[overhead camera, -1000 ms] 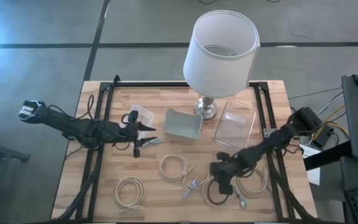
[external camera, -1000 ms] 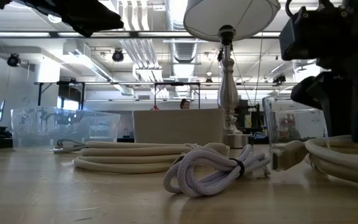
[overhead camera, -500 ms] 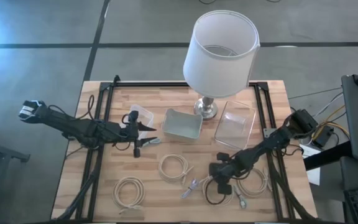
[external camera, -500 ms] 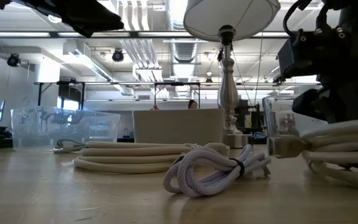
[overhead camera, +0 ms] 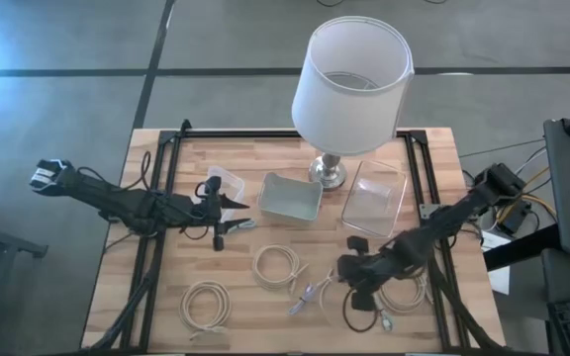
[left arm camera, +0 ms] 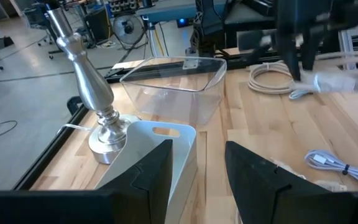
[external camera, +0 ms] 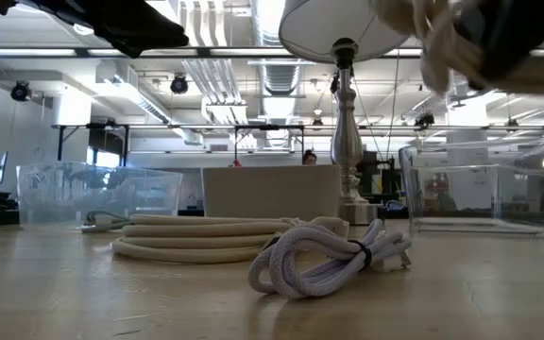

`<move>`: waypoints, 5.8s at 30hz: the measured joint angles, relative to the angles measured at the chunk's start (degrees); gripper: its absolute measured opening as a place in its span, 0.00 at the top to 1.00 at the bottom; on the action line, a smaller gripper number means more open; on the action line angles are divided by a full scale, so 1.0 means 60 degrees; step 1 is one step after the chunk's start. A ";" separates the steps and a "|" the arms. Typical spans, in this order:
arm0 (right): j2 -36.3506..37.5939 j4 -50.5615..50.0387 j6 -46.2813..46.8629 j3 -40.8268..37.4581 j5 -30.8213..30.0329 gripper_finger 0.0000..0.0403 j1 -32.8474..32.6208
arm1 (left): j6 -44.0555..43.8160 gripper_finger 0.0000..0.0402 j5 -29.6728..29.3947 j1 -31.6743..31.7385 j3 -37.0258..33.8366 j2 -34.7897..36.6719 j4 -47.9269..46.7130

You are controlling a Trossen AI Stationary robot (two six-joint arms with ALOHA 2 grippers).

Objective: Pick & Place USB Port
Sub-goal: Put the light brown HDMI cable into the transparent bin, then put the bottom right light brown HDMI cable into the transparent bin

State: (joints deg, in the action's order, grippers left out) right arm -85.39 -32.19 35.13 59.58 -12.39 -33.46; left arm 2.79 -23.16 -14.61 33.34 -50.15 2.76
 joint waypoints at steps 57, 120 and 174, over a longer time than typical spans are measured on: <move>0.0719 -0.9118 0.4400 -0.1627 -0.7421 0.83 0.3539 | -0.0004 0.62 0.0002 0.0000 -0.0007 -0.0073 -0.0029; 0.0738 -0.8033 0.7013 0.1515 0.1948 0.55 -0.0964 | -0.0550 0.62 0.0011 0.0004 -0.0226 -0.0073 -0.0033; 0.0759 -0.2902 0.8351 -0.1157 0.2457 0.93 -0.1153 | -0.0543 0.62 0.0007 0.0001 -0.0226 -0.0073 0.0044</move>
State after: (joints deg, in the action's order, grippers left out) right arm -80.84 -49.60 85.24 52.64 2.35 -40.38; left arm -0.47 -23.11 -14.60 31.99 -50.59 3.03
